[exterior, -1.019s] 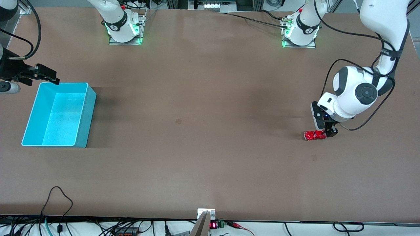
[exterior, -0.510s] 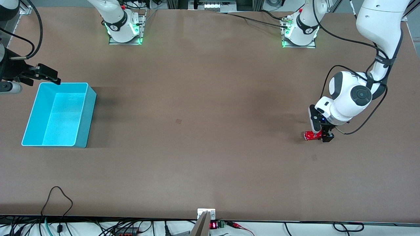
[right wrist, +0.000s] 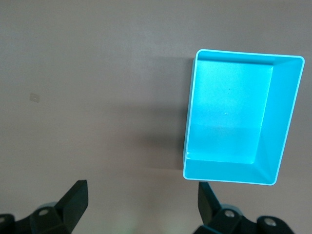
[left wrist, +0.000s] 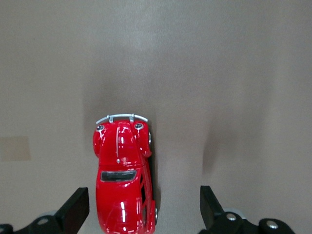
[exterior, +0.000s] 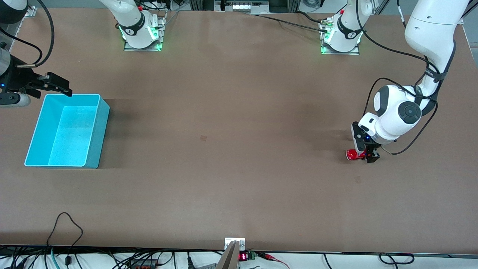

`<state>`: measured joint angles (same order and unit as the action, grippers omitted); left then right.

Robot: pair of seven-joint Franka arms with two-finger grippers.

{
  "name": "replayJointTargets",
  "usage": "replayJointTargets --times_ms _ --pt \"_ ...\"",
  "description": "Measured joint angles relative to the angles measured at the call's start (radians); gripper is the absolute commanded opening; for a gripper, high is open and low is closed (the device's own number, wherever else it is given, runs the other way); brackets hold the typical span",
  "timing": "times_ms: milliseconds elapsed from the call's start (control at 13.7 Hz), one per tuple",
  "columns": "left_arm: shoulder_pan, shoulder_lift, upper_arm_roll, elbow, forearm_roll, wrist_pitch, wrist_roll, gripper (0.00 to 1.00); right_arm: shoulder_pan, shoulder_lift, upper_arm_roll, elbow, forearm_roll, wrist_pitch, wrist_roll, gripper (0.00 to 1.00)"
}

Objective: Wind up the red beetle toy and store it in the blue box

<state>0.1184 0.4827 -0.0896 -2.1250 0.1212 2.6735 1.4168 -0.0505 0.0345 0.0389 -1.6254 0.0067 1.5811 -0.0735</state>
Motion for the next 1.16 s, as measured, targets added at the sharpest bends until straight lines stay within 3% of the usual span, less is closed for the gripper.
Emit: replayJointTargets --times_ms 73,437,874,1165 --pt "0.001 0.001 0.0 0.0 0.0 0.0 0.0 1.0 0.0 0.0 0.0 0.0 0.0 0.0 0.0 1.0" --pt "0.003 0.02 0.0 0.0 0.0 0.053 0.0 0.72 0.0 0.0 0.0 0.0 0.0 0.0 0.0 1.0" --pt "0.004 0.024 0.0 0.002 0.0 0.063 0.001 0.48 0.0 0.0 0.0 0.0 0.0 0.0 0.0 1.0" --pt "0.004 0.022 0.0 0.004 0.0 0.063 0.002 0.41 0.0 0.0 0.0 0.0 0.0 0.0 0.0 1.0"
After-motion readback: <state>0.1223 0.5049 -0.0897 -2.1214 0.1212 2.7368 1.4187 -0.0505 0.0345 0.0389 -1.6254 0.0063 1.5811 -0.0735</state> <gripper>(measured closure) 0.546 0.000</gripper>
